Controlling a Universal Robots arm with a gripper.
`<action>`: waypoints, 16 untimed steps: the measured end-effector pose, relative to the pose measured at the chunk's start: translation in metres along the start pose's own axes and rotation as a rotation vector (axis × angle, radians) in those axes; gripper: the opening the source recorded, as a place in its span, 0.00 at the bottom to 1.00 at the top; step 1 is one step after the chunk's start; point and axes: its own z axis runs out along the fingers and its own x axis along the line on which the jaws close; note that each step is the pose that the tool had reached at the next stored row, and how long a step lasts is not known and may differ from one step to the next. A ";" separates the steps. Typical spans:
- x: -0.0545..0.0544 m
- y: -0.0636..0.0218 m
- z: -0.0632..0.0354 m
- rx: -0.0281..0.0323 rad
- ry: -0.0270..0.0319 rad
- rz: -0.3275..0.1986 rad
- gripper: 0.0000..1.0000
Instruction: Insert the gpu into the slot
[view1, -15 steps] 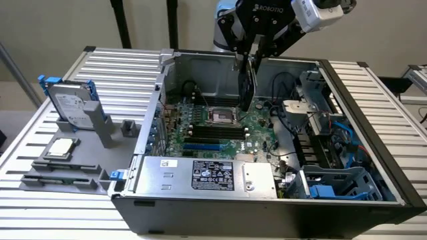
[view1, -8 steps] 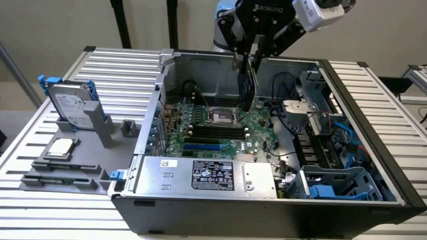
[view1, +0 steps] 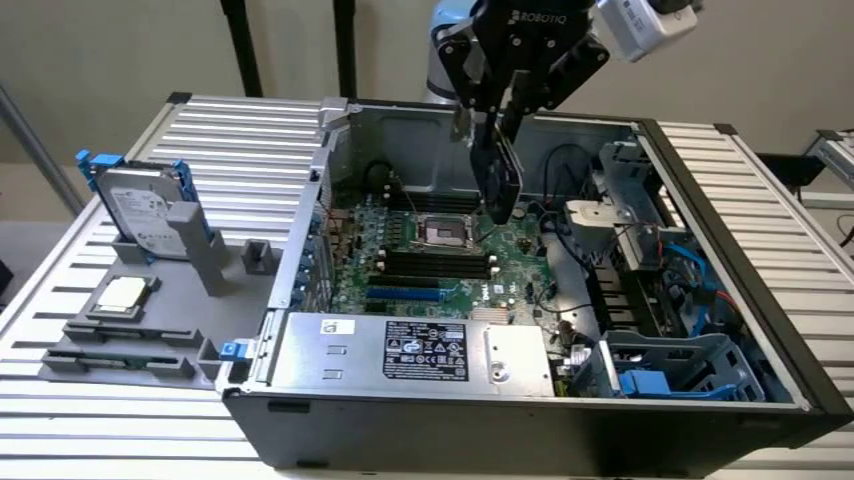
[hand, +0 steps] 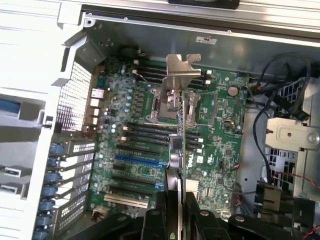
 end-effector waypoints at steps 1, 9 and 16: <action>0.000 0.0000 0.0000 0.0006 0.0014 -0.019 0.26; 0.000 0.0000 0.0003 0.0065 0.0119 -0.164 0.26; 0.000 -0.0001 0.0008 0.0118 0.0196 -0.290 0.26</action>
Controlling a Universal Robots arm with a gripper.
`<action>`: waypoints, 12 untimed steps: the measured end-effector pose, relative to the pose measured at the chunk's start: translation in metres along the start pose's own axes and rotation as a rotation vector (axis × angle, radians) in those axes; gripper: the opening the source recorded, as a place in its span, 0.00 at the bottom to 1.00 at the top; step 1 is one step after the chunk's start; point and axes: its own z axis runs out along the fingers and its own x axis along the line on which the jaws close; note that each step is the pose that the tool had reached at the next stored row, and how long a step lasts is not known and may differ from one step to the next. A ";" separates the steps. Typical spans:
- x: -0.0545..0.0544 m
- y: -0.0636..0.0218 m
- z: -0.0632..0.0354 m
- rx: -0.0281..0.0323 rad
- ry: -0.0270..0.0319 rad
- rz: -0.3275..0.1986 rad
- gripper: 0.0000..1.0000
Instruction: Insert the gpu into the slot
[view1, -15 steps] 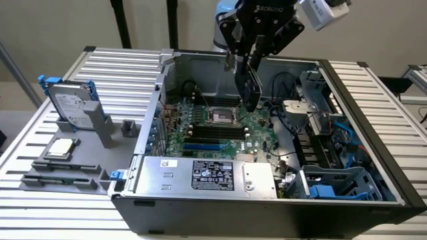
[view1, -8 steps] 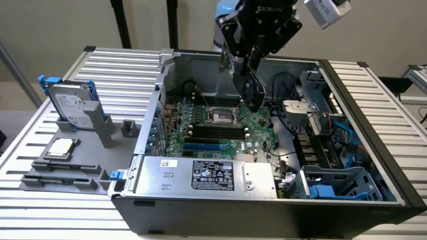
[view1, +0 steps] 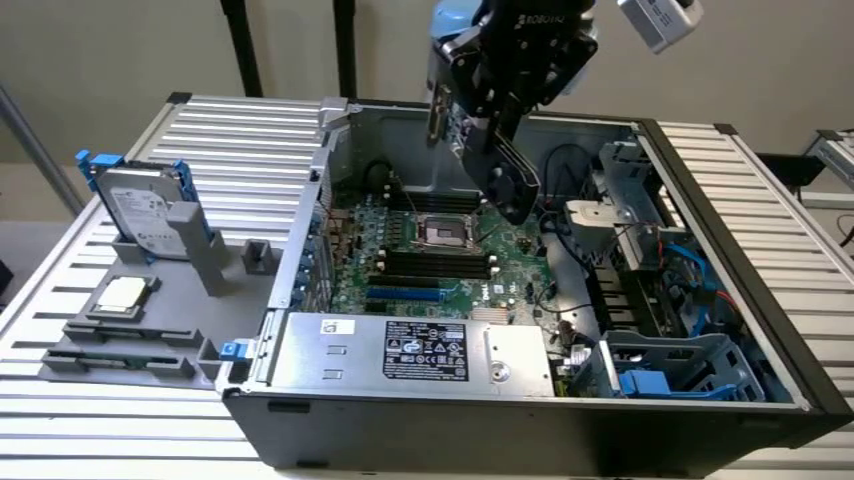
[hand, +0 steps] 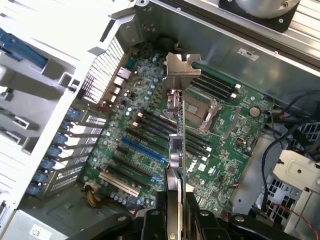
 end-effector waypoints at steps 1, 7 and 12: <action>0.000 0.0000 0.0001 0.0008 0.0009 -0.018 0.26; 0.000 -0.0001 0.0005 0.0059 0.0048 -0.127 0.26; 0.000 -0.0001 0.0017 0.0119 0.0028 -0.216 0.26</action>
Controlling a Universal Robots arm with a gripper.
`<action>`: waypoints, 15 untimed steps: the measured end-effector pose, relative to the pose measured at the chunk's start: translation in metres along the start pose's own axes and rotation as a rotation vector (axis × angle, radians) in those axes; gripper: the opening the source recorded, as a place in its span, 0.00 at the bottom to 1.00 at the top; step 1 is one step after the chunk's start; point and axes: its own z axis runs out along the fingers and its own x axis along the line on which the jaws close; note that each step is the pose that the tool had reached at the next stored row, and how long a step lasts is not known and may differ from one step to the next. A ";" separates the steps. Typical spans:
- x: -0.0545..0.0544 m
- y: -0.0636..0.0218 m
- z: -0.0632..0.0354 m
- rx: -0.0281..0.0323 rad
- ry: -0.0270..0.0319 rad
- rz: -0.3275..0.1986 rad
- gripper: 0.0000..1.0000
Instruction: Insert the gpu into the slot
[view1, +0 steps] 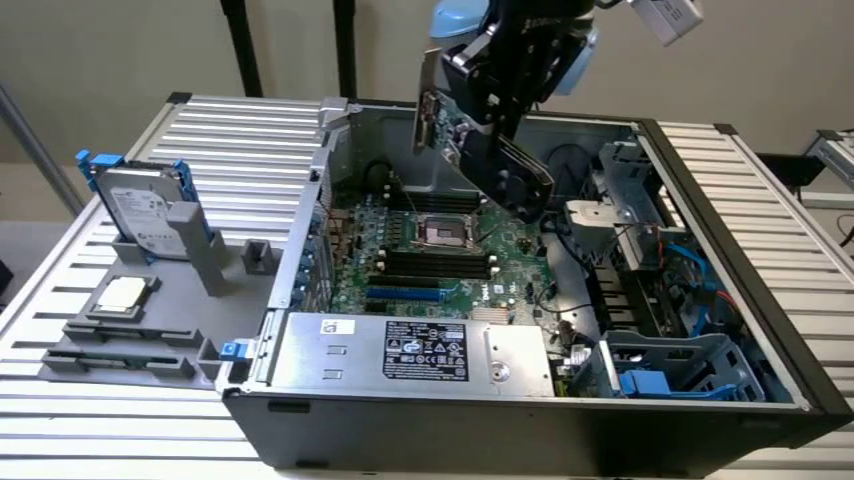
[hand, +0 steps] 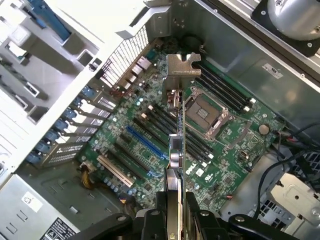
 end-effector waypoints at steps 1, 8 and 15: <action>0.000 0.0000 0.0004 0.0020 -0.0011 -0.017 0.26; 0.000 -0.0002 0.0032 0.0193 -0.0117 -0.136 0.26; 0.000 -0.0004 0.0061 0.0397 -0.0245 -0.257 0.26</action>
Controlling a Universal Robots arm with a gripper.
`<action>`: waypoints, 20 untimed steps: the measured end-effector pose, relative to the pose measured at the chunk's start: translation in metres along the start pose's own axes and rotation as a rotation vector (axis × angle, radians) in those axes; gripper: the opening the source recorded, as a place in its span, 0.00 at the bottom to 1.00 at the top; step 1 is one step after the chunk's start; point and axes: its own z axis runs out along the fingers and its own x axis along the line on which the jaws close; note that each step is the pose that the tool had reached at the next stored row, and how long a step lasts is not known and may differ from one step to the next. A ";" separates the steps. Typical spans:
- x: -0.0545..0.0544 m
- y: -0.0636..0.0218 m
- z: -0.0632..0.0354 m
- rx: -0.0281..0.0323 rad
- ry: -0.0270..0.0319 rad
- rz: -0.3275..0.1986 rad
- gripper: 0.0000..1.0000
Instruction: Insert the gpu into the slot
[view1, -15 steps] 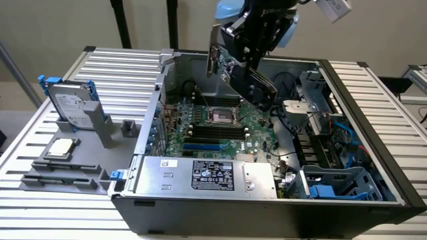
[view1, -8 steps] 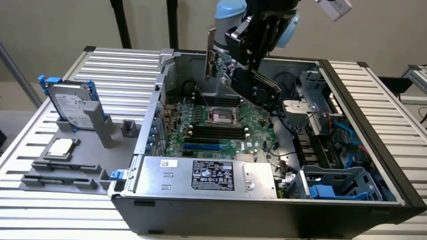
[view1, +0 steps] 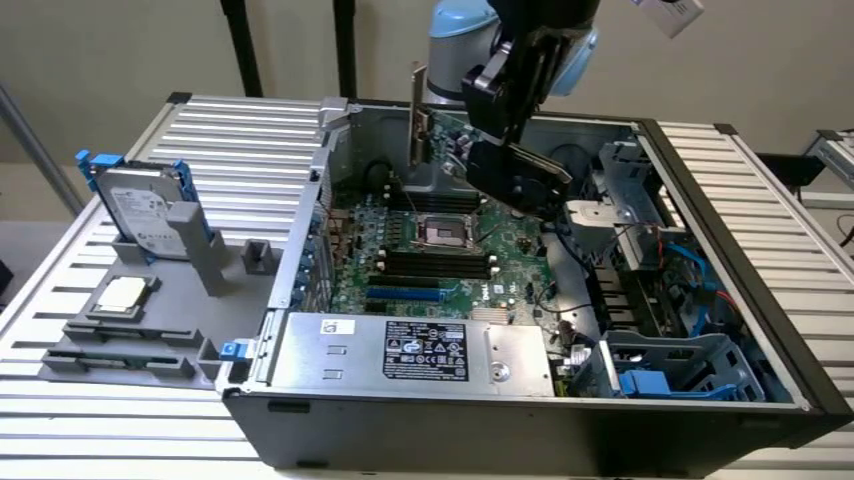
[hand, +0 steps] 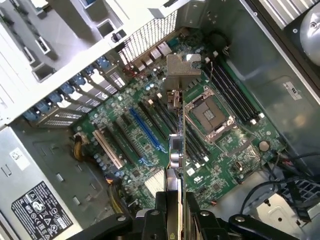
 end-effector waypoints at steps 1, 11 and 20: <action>0.000 0.0000 0.0005 0.0029 -0.0019 -0.017 0.26; 0.000 -0.0002 0.0049 0.0324 -0.0206 -0.190 0.26; 0.000 -0.0004 0.0128 0.0358 -0.0239 -0.353 0.26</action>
